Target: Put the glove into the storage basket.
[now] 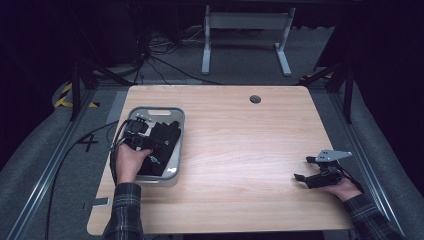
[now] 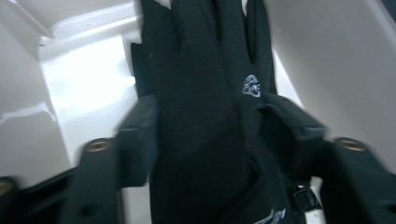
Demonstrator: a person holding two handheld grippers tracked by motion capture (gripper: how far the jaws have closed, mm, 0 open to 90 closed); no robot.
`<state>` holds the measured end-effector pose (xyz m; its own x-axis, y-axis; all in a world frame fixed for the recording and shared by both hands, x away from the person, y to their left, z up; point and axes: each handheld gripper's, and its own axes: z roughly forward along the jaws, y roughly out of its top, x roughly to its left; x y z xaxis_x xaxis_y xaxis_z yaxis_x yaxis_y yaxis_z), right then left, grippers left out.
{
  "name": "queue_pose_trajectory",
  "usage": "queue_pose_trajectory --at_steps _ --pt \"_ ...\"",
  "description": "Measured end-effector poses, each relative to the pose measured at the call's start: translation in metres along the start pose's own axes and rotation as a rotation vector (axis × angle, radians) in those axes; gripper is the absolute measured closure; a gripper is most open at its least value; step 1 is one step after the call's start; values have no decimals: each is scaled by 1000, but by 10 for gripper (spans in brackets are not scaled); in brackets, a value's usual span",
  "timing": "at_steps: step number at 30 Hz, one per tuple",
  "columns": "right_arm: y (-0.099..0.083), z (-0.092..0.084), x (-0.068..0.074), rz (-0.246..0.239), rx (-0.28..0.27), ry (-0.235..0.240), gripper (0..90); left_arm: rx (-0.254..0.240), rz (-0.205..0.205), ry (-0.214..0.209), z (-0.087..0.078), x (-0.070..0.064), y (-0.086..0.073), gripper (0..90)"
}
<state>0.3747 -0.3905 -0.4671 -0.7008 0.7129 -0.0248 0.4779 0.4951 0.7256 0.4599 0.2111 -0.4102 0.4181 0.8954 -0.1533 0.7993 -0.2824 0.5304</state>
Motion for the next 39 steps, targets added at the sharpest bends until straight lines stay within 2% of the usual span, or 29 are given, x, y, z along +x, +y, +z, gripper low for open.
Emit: queue_pose_trajectory --at_steps 4,10,15,26,35,37,38,39 --pt "0 0 0 0 0 0 105 -32 14 24 -5 -2 0 235" --pt "0 0 0 2 -1 0 105 -65 21 13 -12 -10 2 174" --pt "0 0 0 2 -1 0 105 -89 31 -7 -15 -19 5 174" --pt "0 0 0 3 -1 1 105 -146 82 -64 -23 -46 15 174" --pt "0 0 0 0 0 0 105 -196 142 -127 -21 -84 21 174" --pt "0 0 0 0 0 0 105 -198 150 -131 -21 -87 22 174" --pt "0 0 0 0 0 0 105 -201 166 -148 -19 -96 23 174" --pt "0 0 0 0 0 0 105 -201 166 -148 -19 -96 23 174"
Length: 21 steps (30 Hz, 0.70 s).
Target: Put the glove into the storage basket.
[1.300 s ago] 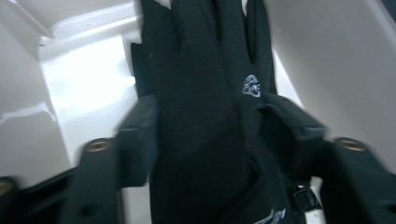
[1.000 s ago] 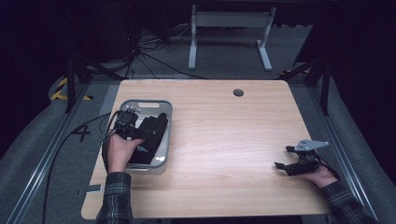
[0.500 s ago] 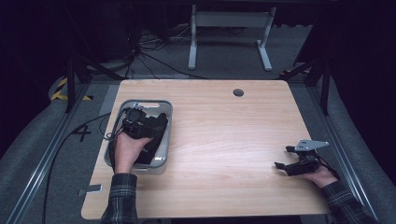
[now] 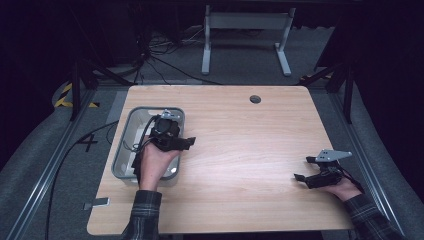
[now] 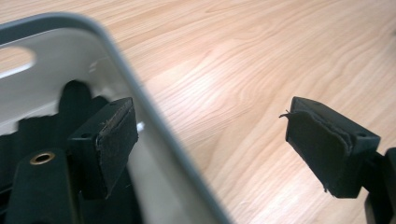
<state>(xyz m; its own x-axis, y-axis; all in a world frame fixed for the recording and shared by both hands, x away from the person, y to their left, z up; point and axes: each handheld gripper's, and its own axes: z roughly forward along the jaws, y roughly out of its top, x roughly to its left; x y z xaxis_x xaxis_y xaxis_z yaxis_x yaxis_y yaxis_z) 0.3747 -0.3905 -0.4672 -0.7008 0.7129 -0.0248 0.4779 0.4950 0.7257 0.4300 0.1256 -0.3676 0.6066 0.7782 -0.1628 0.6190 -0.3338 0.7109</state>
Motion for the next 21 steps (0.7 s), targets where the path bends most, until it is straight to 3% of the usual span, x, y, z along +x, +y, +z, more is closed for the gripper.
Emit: queue_pose_trajectory --at_steps 7,21 --pt "0 0 0 0 0 0 105 -13 57 -74 17 -36 2 175" --pt "0 0 0 0 0 0 105 19 141 -138 52 -85 -14 174"
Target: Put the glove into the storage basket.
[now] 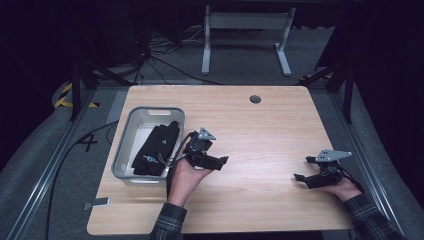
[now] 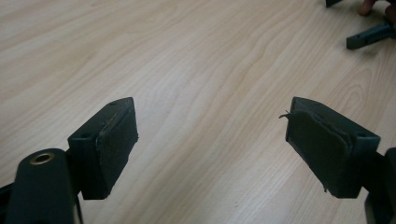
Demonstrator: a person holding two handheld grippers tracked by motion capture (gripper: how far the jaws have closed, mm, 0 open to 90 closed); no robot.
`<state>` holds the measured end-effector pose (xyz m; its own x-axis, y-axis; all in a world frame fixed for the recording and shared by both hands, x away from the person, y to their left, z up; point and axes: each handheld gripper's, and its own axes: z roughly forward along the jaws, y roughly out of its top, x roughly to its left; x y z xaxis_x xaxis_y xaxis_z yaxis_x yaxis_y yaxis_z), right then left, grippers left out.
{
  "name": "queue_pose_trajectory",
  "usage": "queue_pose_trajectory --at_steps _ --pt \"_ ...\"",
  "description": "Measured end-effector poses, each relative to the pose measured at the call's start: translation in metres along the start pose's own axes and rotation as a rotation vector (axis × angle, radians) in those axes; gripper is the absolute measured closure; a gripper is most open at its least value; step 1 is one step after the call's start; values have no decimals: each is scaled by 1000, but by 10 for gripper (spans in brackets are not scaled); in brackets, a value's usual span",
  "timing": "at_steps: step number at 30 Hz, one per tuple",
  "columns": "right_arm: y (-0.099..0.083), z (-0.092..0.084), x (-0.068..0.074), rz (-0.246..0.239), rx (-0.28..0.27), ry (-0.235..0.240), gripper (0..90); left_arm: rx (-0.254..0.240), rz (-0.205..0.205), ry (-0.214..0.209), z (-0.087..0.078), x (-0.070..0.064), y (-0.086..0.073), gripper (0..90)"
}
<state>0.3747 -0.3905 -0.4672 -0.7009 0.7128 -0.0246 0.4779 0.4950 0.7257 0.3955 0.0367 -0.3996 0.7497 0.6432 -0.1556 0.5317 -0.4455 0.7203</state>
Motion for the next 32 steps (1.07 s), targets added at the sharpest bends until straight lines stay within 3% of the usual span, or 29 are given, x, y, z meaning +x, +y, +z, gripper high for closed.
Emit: queue_pose_trajectory --at_steps 9,22,32 --pt "0 0 0 -1 1 0 105 62 57 -24 35 -28 -15 172" --pt "0 0 0 0 1 0 105 130 115 -16 63 -45 -27 155" --pt "0 0 0 0 1 0 105 166 132 -1 70 -48 -30 154"
